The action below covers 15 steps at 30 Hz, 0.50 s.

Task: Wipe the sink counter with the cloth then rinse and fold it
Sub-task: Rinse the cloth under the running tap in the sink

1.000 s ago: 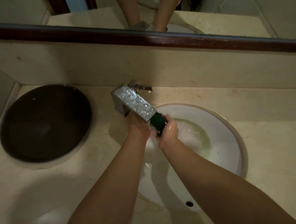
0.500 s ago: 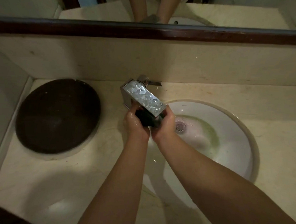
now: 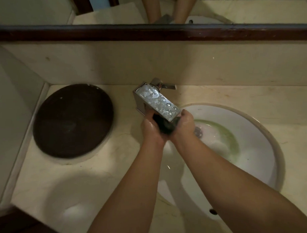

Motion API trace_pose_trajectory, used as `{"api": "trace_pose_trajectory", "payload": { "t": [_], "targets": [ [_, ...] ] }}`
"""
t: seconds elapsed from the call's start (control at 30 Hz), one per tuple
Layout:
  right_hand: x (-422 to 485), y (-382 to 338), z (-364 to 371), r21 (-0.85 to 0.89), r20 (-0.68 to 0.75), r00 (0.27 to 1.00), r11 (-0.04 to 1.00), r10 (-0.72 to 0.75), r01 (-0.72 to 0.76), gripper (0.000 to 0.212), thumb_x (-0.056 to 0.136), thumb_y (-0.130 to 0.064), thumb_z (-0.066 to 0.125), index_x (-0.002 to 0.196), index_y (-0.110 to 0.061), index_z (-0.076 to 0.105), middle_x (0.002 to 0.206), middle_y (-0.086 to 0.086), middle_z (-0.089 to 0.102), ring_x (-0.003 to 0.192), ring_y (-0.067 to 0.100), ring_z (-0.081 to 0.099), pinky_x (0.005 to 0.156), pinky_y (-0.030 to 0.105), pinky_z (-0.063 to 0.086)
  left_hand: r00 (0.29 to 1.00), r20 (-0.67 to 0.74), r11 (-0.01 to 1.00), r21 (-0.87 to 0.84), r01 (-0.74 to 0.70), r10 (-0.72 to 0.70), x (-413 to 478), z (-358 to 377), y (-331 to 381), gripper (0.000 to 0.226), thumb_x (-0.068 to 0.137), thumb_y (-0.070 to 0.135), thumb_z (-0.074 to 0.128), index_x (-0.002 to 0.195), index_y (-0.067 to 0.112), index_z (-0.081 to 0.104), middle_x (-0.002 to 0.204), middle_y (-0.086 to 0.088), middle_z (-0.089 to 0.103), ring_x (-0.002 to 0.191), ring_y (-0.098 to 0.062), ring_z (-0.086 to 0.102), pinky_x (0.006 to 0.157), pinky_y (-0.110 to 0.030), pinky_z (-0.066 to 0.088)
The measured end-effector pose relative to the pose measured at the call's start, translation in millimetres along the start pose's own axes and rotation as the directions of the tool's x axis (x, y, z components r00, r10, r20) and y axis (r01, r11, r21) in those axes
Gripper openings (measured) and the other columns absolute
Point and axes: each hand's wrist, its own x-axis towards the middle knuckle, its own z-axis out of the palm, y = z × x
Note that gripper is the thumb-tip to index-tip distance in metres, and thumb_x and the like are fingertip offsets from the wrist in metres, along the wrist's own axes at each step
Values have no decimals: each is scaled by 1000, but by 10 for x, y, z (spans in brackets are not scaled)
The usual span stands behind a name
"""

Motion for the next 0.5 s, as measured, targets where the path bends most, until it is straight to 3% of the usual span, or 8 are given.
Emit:
{"api": "trace_pose_trajectory", "payload": {
  "t": [0.1, 0.17, 0.27, 0.33, 0.43, 0.5],
  "targets": [
    [-138, -176, -148, 44, -57, 993, 993, -107, 110, 28, 85, -31, 60, 103, -10, 62, 92, 10, 70, 82, 29, 71, 70, 40, 59, 998, -67, 997, 79, -8, 14, 14, 102, -104, 23, 96, 25, 41, 86, 15, 59, 76, -5, 62, 70, -21, 62, 73, -33, 51],
    [-82, -225, -258, 65, -99, 981, 983, -166, 173, 13, 85, -27, 60, 85, -15, 56, 88, 8, 66, 79, 28, 69, 68, 40, 58, 997, -75, 997, 79, 13, -7, -9, 167, -163, 31, 98, 24, 35, 75, 16, 55, 68, -4, 58, 59, -18, 58, 65, -30, 50],
    [-96, -172, -309, 27, -153, 967, 977, -205, 211, 13, 85, -21, 56, 74, -15, 52, 92, 13, 68, 86, 32, 71, 77, 45, 60, 995, -87, 994, 104, -47, 56, 21, 189, -220, 29, 95, 16, 39, 68, 16, 50, 63, -4, 54, 57, -18, 53, 64, -31, 48],
    [-177, -133, -329, 21, -132, 973, 980, -192, 196, 18, 89, -23, 53, 73, -16, 54, 88, 10, 68, 83, 30, 69, 80, 41, 60, 989, -81, 980, 168, -108, 123, 26, 197, -214, 23, 89, 9, 47, 67, 15, 48, 62, -5, 52, 55, -20, 51, 63, -33, 47],
    [-240, -69, -317, -8, -63, 983, 985, -170, 170, 24, 91, -34, 54, 82, -13, 63, 80, 7, 70, 70, 24, 69, 57, 27, 57, 982, -81, 967, 204, -153, 172, 83, 186, -188, 25, 91, -1, 46, 70, 13, 48, 59, -7, 53, 54, -22, 53, 59, -32, 48],
    [-238, -7, -257, -92, 4, 982, 978, -187, 186, 39, 78, -42, 63, 94, -8, 71, 95, 14, 74, 82, 28, 72, 69, 34, 61, 984, -78, 974, 178, -142, 158, 98, 165, -178, 29, 96, -1, 37, 73, 12, 49, 56, -9, 56, 54, -23, 54, 61, -30, 47]
  ]
}}
